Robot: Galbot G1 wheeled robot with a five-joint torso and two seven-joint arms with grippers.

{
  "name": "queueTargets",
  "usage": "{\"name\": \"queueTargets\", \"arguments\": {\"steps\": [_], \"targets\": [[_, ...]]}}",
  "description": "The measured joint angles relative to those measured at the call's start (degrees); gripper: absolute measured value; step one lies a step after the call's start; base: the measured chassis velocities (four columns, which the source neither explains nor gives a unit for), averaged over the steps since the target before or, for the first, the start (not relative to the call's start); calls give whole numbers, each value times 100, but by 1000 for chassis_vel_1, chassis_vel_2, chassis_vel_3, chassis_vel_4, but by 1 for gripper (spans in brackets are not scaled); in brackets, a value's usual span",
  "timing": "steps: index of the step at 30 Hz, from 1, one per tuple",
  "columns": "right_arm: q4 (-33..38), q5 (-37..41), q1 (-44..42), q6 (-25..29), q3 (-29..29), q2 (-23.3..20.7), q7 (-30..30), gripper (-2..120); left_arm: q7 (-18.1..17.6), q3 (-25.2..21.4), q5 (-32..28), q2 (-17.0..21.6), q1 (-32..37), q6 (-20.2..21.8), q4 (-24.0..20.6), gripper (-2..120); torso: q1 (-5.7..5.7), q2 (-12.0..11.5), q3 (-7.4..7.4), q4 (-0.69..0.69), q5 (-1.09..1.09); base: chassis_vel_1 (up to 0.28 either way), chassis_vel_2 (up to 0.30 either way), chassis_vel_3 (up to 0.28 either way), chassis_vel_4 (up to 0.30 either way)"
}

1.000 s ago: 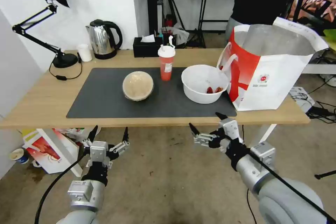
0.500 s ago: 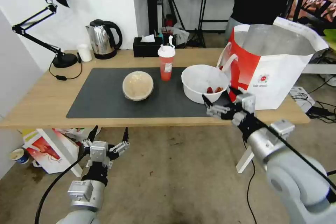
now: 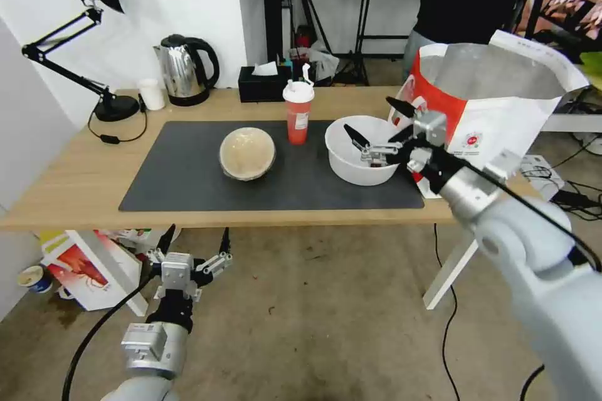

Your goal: Pick up the trash from the table and place it into the takeout bag.

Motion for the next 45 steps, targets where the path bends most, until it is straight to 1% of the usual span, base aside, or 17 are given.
{"name": "queueTargets", "arguments": {"steps": [1, 2, 3, 7, 8, 11, 12, 13, 14, 17, 19, 20, 27, 31, 34, 41, 45], "targets": [[-170, -40, 178, 115, -68, -128, -395, 100, 0, 0, 0, 0, 0, 0, 0, 100, 0, 0, 0, -1, 0, 0, 0, 0, 0], [-272, -86, 304, 180, -110, -212, -630, 100, 0, 0, 0, 0, 0, 0, 0, 100, -1, 0, 0, -1, 1, 0, 0, 0, 0], [-272, -86, 304, 180, -110, -212, -630, 100, 0, 0, 0, 0, 0, 0, 0, 100, -1, 0, 0, -1, 1, 0, 0, 0, 0], [-771, -223, 1047, 344, -389, -608, -1271, 100, 0, -1, 0, 0, 0, 0, 0, 100, -1, 0, 0, 0, -1, 0, 0, 0, 0], [-771, -223, 1047, 344, -389, -608, -1271, 100, 0, -1, 0, 0, 0, 0, 0, 100, -1, 0, 0, 0, -1, 0, 0, 0, 0], [-1476, -314, 1825, 644, -621, -822, -2368, 100, 0, 0, 0, 0, 0, 0, 0, 100, 0, 0, 0, 0, -1, 0, 0, 0, 0], [-1641, -340, 1978, 684, -689, -860, -2589, 100, 0, 0, 0, 0, 0, 0, 0, 100, 0, 0, 0, 0, -2, 0, 0, 0, 0], [-1641, -340, 1978, 684, -689, -860, -2589, 100, 0, 0, 0, 0, 0, 0, 0, 100, 0, 0, 0, 0, -2, 0, 0, 0, 0], [-1786, -397, 2097, 706, -744, -884, -2757, 100, 0, -1, 0, 0, 0, 0, 0, 100, 0, 0, 0, 0, -1, 0, 0, 0, 0], [-2175, -759, 2400, 793, -922, -921, -3305, 100, 0, 0, 0, 0, 0, 0, 0, 100, 0, 0, 0, -1, -1, 0, 0, 0, 0], [-2234, -827, 2441, 808, -954, -927, -3440, 100, 0, 0, 0, 0, 0, 0, 0, 100, 0, 0, 0, -1, 0, 0, 0, 0, 0], [-2358, -993, 2545, 852, -1040, -966, -3714, 100, 0, 0, 0, 0, 0, 0, 0, 100, 0, 0, 0, 0, 1, 0, 0, 0, 0], [-2499, -1110, 2818, 882, -1332, -1183, -4092, 100, 0, -1, 0, 0, 0, 0, 0, 100, -1, 2, -1, -2, -2, 0, 0, 0, 0], [-2697, -1133, 3124, 902, -1514, -1234, -4748, 100, 0, -1, 0, 0, 0, 0, 0, 100, -1, 2, -1, 0, -2, 0, 0, 0, 0], [-2768, -1132, 3199, 911, -1575, -1230, -4902, 100, 0, 0, 0, 0, 0, 0, 0, 100, -1, 2, -1, 0, -1, 0, 0, 0, 0], [-2784, -1094, 3188, 882, -1641, -1203, -4993, 100, 0, 0, 0, 0, 0, 0, 0, 100, -2, 1, -1, 0, -1, 0, 0, 0, 0], [-2797, -971, 3186, 766, -1663, -1284, -5078, 100, 0, 0, 0, 0, 0, 0, 0, 100, -1, 2, -1, -1, -1, 0, 0, 0, 0]]}}
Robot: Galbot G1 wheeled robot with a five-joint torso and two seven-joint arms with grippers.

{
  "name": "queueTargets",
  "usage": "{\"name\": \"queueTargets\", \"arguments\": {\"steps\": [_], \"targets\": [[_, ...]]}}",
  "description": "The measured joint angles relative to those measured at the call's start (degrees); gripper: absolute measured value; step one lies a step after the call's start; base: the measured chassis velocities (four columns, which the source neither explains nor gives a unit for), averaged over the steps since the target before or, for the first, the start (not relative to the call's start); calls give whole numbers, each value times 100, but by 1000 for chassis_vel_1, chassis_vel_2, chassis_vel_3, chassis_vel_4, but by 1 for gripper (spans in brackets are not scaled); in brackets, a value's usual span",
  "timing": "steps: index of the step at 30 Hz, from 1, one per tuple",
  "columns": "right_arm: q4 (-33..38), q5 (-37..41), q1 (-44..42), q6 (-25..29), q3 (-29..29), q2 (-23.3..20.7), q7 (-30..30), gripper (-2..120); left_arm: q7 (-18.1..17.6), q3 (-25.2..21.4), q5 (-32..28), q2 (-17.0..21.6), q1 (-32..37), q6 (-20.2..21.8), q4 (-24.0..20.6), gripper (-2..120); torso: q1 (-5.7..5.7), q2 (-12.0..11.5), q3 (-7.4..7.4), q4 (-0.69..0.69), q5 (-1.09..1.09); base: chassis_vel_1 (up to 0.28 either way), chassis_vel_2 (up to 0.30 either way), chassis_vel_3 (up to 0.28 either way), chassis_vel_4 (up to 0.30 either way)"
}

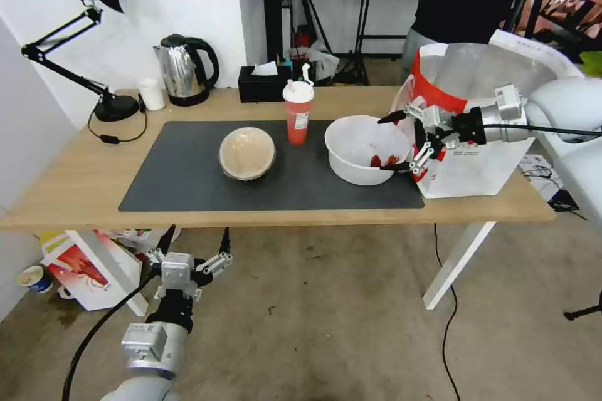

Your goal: Pick up the trash from the table and place it into the takeout bag.

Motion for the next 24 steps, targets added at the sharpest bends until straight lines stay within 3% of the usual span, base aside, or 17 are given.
{"name": "queueTargets", "arguments": {"steps": [24], "targets": [[0, -40, 18, -51, -576, 169, 251, 100, 0, 0, 0, 0, 0, 0, 0, 100, 0, -1, 0, 0, -1, 0, 0, 0, 0]]}}
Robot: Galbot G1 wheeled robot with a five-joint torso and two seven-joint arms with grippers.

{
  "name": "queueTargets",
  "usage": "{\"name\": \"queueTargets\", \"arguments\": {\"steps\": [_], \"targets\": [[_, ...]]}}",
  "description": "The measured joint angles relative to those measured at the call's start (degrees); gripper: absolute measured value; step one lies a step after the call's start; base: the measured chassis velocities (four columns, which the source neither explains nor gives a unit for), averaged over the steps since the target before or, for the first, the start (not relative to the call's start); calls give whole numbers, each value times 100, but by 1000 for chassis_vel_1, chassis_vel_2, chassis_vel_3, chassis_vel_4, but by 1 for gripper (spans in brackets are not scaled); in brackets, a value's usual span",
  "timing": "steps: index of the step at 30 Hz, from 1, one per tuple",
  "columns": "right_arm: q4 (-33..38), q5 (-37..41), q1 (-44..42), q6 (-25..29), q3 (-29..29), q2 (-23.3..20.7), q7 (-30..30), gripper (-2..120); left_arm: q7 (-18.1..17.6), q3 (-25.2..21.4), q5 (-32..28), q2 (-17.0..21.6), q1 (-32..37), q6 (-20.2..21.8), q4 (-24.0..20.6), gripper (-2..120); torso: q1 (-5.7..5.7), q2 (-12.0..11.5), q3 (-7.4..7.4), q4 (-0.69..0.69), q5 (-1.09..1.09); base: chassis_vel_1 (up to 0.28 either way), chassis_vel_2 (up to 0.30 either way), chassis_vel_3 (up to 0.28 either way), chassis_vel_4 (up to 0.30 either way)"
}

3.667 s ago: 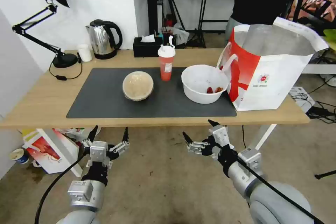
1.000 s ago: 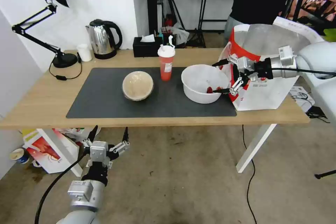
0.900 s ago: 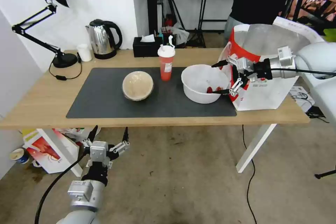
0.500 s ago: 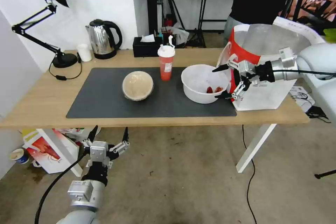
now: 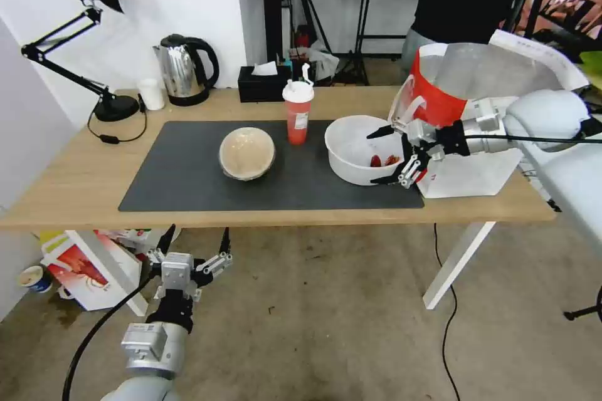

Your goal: Pick up the trash from the table and place it into the takeout bag.

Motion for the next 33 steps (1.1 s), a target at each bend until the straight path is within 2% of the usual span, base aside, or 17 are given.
{"name": "queueTargets", "arguments": {"steps": [16, 22, 24, 26, 28, 33], "targets": [[-178, 27, 15, -116, -294, -20, 293, 100, 0, 0, 0, 0, 0, 0, 0, 100, 0, 0, 0, -1, 1, 0, 0, 0, 0], [-435, 344, 446, -298, -738, -182, 244, 100, 0, 0, 0, 0, 0, 0, 0, 100, 0, 0, 0, 0, 0, 0, 0, 0, 0], [-663, 361, 875, -317, -1143, -226, 175, 100, 0, 0, 0, 0, 0, 0, 0, 100, 0, 0, 0, 1, 1, 0, 0, 0, 0], [-716, 350, 970, -317, -1234, -235, 159, 100, 0, 0, 0, 0, 0, 0, 0, 100, 0, 0, 0, 1, 0, 0, 0, 0, 0], [-979, 295, 1338, -312, -1595, -247, 83, 100, 0, -2, 0, 1, 0, 0, 0, 100, 0, 0, 0, 0, 0, 0, 0, 0, 0], [-1275, 257, 1633, -295, -1845, -152, -48, 100, 0, 0, 0, 0, 0, 0, 0, 100, 0, 0, 0, 0, 0, 0, 0, 0, 0]]}}
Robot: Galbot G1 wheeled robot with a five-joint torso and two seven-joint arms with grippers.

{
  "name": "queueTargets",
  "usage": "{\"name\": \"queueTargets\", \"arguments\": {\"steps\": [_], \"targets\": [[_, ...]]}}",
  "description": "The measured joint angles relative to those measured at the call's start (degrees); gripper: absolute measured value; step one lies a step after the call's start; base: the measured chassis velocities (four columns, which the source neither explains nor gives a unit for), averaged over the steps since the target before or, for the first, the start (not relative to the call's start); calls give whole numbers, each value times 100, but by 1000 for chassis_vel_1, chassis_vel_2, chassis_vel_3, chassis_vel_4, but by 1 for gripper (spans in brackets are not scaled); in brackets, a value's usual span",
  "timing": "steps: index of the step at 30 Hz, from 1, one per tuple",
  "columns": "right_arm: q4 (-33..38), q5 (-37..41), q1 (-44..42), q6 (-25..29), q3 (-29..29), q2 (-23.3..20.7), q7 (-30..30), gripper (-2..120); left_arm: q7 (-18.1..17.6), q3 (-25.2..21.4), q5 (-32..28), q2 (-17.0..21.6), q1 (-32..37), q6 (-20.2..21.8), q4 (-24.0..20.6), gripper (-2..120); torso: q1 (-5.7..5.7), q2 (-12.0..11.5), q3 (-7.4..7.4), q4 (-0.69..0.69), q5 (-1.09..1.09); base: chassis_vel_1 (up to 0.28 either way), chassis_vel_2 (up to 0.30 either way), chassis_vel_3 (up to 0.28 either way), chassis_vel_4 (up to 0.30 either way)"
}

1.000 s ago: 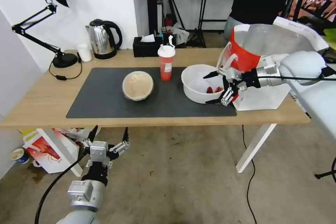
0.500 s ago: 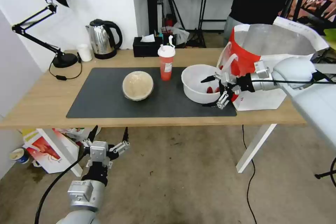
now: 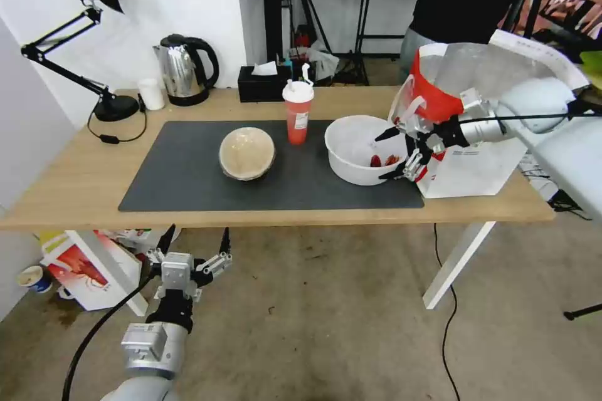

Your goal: Pick up the trash from the table and place it into the takeout bag.

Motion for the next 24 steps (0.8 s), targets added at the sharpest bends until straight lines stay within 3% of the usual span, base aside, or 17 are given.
{"name": "queueTargets", "arguments": {"steps": [10, 24], "targets": [[-471, -141, 314, 96, -239, 252, -271, 100, 0, 0, 0, 0, 0, 0, 0, 100, 0, 0, 0, 1, 0, 0, 0, 0, 0], [-431, -140, 431, 123, -475, 326, -427, 100, 0, 0, 0, 0, 0, 0, 0, 100, 0, 0, -1, 0, 0, 0, 0, 0, 0]]}}
